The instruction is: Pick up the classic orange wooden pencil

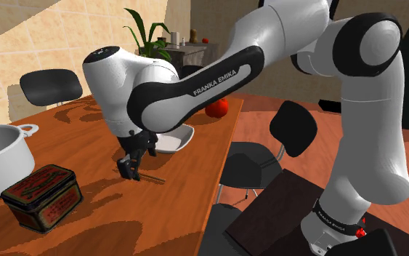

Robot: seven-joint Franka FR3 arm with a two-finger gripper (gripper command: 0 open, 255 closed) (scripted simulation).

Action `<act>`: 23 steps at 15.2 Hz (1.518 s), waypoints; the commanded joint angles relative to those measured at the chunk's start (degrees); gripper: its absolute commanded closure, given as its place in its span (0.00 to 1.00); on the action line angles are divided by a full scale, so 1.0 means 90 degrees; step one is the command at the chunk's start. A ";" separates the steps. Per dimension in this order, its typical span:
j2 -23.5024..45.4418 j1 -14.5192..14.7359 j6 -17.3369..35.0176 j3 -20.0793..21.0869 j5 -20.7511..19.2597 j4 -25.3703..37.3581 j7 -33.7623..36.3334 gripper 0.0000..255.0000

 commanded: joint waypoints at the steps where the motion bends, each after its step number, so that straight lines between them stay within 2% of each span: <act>1: 0.0053 0.0005 0.0149 -0.0016 -0.0048 -0.0109 0.0057 0.00; 5: 0.0137 0.0014 0.0321 -0.0042 -0.0112 -0.0218 0.0125 0.00; 6: 0.0140 0.0009 0.0325 -0.0046 -0.0114 -0.0217 0.0118 1.00; 15: 0.0137 0.0014 0.0320 -0.0042 -0.0113 -0.0217 0.0126 1.00; 23: -0.0099 -0.0004 -0.0225 0.0030 0.0070 0.0153 -0.0080 1.00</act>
